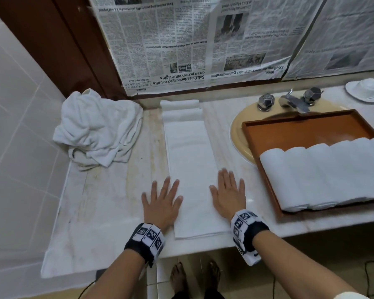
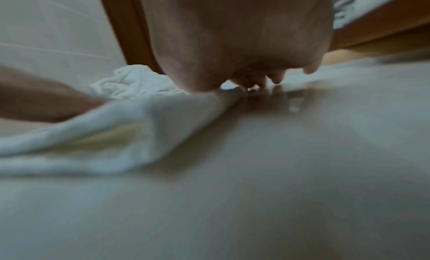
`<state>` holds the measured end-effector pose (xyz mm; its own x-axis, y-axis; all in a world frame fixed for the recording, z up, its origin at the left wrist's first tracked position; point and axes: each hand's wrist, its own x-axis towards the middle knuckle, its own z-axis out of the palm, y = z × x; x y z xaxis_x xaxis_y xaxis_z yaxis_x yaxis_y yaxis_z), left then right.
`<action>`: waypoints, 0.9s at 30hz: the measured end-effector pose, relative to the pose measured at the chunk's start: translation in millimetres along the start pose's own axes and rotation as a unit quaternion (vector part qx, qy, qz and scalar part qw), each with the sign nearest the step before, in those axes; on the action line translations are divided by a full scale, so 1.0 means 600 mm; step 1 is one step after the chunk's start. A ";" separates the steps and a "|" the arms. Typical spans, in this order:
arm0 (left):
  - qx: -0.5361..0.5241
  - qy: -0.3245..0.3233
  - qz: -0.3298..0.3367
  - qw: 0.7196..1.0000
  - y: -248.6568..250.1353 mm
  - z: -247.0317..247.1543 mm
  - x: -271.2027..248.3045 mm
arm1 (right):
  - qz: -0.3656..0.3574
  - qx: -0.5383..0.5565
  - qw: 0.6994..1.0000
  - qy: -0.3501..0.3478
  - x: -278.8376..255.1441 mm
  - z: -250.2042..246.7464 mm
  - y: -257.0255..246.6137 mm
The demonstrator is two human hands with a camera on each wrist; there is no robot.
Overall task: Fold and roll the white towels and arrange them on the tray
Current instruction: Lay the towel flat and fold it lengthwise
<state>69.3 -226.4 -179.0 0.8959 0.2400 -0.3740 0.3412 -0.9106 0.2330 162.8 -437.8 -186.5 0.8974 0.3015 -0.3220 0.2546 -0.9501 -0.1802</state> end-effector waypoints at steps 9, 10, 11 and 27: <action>-0.002 0.015 0.011 1.000 0.051 0.028 -0.022 | -0.117 -0.013 0.993 -0.002 -0.041 0.025 -0.043; 0.008 0.022 0.016 1.000 0.046 0.032 -0.031 | -0.112 -0.017 0.994 -0.008 -0.047 0.029 -0.034; 0.015 0.027 0.018 0.999 0.040 0.036 -0.040 | -0.111 -0.020 0.994 -0.007 -0.055 0.034 -0.025; -0.060 0.030 -0.006 0.998 0.072 0.005 0.018 | -0.230 -0.015 0.973 -0.008 0.009 -0.022 -0.036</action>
<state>93.1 -264.1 -175.7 0.9056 0.2735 -0.3242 0.3804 -0.8618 0.3355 166.8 -416.8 -172.0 0.6812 0.6958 -0.2278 0.6384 -0.7168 -0.2806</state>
